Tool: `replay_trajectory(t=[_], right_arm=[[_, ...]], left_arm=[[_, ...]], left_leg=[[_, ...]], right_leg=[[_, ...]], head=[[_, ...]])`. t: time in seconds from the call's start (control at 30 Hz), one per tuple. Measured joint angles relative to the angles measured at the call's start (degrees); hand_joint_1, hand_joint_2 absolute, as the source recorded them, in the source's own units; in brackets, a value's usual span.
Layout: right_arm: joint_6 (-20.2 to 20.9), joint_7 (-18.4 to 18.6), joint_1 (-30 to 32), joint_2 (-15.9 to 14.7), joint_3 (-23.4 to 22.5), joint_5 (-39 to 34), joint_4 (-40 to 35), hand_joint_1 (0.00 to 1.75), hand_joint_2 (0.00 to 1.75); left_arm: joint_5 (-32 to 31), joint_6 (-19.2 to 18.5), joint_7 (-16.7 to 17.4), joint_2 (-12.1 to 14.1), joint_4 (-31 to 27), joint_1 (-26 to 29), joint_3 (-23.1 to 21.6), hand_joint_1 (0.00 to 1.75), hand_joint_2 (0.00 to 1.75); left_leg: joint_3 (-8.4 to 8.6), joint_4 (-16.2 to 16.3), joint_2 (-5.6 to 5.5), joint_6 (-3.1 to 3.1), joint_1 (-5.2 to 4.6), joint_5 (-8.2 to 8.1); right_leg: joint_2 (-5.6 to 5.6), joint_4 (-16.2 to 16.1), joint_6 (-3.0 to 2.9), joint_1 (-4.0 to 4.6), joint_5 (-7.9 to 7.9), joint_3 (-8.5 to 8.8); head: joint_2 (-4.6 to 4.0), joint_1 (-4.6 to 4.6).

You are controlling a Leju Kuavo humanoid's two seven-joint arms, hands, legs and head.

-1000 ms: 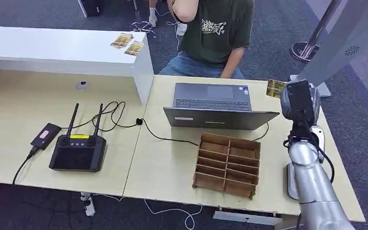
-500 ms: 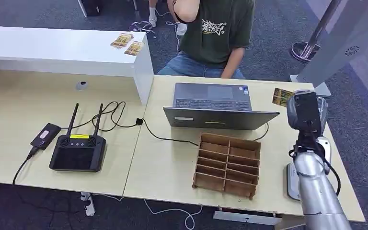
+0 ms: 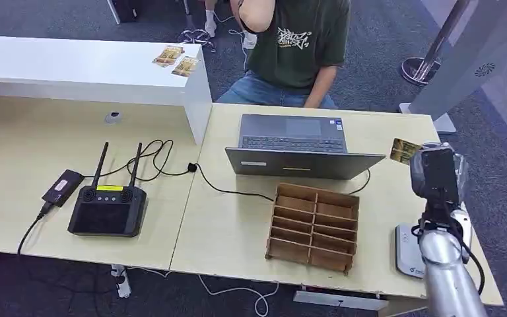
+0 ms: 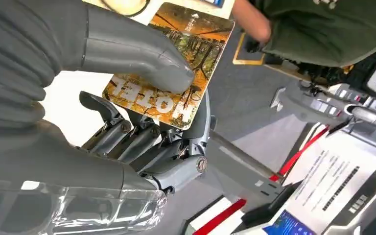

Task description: Pass the card to the sensor for recognition and then transmit it.

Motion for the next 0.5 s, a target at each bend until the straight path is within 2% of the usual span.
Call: replay_trajectory(t=[0.5], right_arm=[[0.2, 0.0, 2.9, -0.4, -1.8, 0.2, -1.9, 1.75, 1.75]], left_arm=[[0.0, 0.0, 0.0, 0.0, 0.0, 0.0, 0.5, 0.00, 0.00]], left_leg=[[0.01, 0.0, 0.00, 0.00, 0.00, 0.00]], right_leg=[[-0.02, 0.0, 0.01, 0.00, -0.01, 0.01]], head=[[0.00, -0.02]])
